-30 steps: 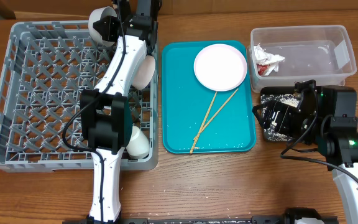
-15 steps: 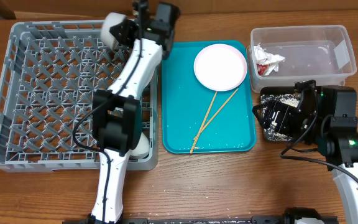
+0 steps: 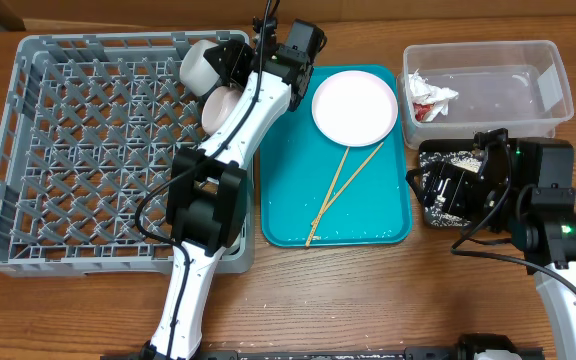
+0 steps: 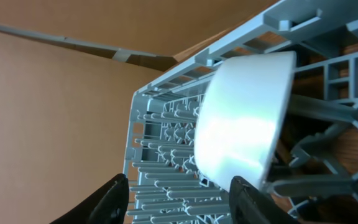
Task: Sort waste into correct bins and load items into the dishwasher
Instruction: 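Release the grey bowl and reach left gripper to the white plate rim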
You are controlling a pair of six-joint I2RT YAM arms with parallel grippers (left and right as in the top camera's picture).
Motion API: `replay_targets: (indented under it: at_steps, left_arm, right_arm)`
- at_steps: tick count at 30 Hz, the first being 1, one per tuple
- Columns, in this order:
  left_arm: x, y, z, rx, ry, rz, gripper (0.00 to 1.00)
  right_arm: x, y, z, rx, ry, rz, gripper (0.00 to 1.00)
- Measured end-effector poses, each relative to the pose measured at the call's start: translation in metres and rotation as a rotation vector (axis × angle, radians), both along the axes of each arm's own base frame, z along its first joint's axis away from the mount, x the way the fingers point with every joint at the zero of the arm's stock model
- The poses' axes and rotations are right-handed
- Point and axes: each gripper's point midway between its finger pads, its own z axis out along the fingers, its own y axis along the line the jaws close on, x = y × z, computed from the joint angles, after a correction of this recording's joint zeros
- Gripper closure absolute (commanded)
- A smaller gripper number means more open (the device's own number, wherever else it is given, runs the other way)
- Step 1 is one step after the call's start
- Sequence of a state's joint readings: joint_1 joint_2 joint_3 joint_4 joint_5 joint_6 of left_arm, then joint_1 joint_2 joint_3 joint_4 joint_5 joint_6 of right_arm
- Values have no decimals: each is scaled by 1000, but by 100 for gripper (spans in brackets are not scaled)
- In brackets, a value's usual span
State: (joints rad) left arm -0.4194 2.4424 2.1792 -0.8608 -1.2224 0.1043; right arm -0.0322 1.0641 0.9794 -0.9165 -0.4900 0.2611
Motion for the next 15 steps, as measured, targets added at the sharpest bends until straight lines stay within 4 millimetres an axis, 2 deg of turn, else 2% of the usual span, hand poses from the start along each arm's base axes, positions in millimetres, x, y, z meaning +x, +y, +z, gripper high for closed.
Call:
replay_targets:
  at_steps: [2, 4, 5, 7, 9, 11, 12, 15]
  left_arm:
    - [1, -3, -3, -34, 20, -18, 34]
    - [0, -14, -4, -129, 61, -57, 36]
    - [0, -19, -4, -179, 77, -71, 41]
    - [-2, -40, 2, -334, 82, -116, 43]
    - [-9, -64, 6, -495, 108, -163, 43]
    - [-18, -95, 10, -689, 135, -212, 48]
    - [-30, -123, 10, -848, 186, -253, 47]
    - [-49, -155, 0, -1035, 251, -243, 51]
  right_arm:
    - [0, 0, 0, 0, 1, 0, 0]
    - [0, 0, 0, 1, 0, 0, 1]
    - [0, 0, 0, 0, 0, 0, 0]
    - [0, 0, 0, 0, 0, 0, 0]
    - [0, 0, 0, 0, 0, 0, 0]
    - [0, 0, 0, 0, 0, 0, 0]
    - [0, 0, 0, 1, 1, 0, 1]
    - [0, 0, 0, 1, 0, 0, 0]
